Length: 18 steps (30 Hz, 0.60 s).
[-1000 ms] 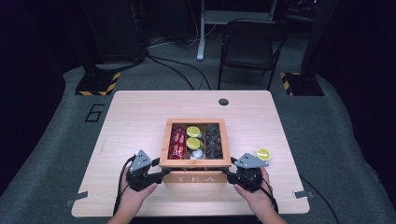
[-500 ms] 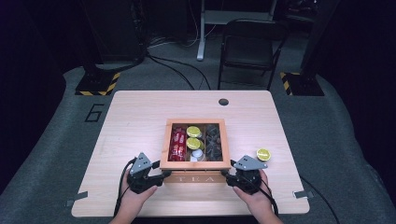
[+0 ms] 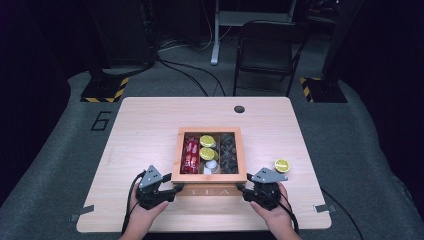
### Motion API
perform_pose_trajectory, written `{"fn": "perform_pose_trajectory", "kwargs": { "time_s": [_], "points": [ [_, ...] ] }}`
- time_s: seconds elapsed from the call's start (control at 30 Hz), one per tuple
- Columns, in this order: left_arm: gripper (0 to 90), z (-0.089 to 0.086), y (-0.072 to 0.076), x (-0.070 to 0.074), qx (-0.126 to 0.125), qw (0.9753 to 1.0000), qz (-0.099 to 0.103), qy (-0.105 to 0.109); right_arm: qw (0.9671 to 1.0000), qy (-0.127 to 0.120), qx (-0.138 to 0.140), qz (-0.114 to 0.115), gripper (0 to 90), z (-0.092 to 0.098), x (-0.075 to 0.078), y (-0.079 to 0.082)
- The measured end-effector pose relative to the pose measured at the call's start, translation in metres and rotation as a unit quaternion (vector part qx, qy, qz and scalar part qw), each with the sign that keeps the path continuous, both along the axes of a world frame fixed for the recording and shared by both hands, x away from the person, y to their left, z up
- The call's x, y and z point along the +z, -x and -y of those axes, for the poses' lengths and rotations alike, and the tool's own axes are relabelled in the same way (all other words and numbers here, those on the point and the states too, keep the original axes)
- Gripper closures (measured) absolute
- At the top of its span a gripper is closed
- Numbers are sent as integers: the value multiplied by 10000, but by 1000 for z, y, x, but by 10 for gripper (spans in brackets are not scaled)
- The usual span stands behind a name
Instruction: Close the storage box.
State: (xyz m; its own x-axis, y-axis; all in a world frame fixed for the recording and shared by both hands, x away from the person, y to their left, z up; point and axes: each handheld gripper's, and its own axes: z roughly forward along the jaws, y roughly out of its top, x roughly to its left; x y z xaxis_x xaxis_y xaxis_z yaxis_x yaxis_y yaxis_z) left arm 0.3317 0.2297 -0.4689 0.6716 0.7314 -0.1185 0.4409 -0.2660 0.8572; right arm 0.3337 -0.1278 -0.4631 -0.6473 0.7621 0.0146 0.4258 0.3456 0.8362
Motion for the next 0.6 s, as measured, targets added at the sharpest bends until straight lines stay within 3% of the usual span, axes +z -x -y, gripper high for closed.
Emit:
{"fn": "perform_pose_trajectory", "kwargs": {
  "time_s": [0.47,0.6],
  "points": [
    [426,-1,2,0,4,10000,-30,12,10000,-68,0,-47,505,1,1,1],
    [425,-2,3,-1,77,9999,-97,98,9999,-43,15,-91,504,2,1,1]
  ]
}}
